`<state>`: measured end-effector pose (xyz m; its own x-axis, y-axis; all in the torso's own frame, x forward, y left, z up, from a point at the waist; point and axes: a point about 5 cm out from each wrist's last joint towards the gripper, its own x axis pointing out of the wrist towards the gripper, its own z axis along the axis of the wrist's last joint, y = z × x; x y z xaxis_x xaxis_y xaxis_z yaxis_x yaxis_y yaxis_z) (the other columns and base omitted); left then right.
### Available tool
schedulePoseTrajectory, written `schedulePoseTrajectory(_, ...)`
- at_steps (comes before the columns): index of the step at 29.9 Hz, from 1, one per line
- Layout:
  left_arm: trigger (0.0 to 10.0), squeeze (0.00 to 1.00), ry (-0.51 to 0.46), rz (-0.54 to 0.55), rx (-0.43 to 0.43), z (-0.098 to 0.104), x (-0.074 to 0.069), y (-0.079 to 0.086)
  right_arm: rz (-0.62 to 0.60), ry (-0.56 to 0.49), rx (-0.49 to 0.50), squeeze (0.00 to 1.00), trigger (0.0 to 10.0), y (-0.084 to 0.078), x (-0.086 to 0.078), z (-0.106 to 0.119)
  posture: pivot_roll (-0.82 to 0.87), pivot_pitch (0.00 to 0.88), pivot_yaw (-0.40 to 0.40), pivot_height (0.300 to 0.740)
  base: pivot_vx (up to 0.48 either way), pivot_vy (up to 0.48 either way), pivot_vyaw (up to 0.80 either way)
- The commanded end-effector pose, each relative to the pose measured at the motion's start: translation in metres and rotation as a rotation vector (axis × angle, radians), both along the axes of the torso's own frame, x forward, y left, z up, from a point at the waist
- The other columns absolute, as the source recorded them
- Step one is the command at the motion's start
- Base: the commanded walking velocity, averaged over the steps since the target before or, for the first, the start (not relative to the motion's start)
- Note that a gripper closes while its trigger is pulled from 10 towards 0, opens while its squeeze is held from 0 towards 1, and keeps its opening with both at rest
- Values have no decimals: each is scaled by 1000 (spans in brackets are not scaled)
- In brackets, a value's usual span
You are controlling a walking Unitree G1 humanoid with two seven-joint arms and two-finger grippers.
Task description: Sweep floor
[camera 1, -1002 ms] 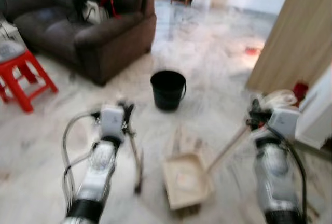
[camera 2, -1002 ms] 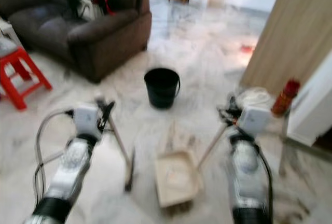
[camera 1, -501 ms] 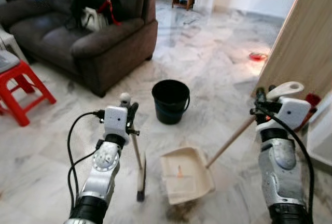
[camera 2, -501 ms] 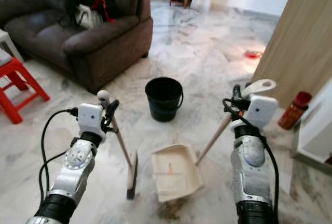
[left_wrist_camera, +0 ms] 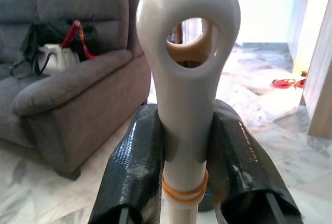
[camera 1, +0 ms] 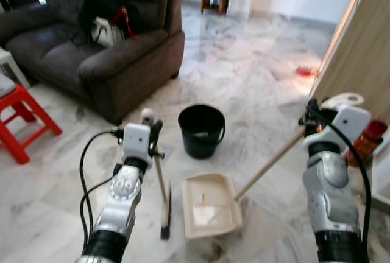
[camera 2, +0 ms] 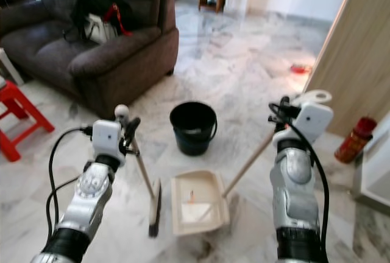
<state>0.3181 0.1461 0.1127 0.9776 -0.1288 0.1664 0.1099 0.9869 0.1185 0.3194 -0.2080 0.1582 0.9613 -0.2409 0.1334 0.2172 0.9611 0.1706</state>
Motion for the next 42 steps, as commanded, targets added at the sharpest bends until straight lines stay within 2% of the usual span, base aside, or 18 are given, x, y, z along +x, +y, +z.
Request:
schedulePoseTrajectory(1,10000,0,-61,0,13,14,4,-1,-7,-92,29,0,10000,-2,0,21,-104,0,17,740,420,0,0)
schedulePoseTrajectory(4,10000,0,-61,0,12,14,4,-1,-12,-101,29,0,10000,-3,0,26,-102,0,16,740,424,0,0)
schedulePoseTrajectory(9,10000,0,-60,-2,10,14,3,-1,-12,-186,46,0,10000,3,2,50,-102,0,16,740,423,0,0)
schedulePoseTrajectory(25,10000,0,-62,-2,6,13,3,-2,4,-368,92,0,10000,15,9,107,-100,0,15,740,424,0,0)
schedulePoseTrajectory(42,10000,0,-66,1,4,14,3,-1,24,-393,113,0,10000,20,10,113,-94,0,15,740,424,0,0)
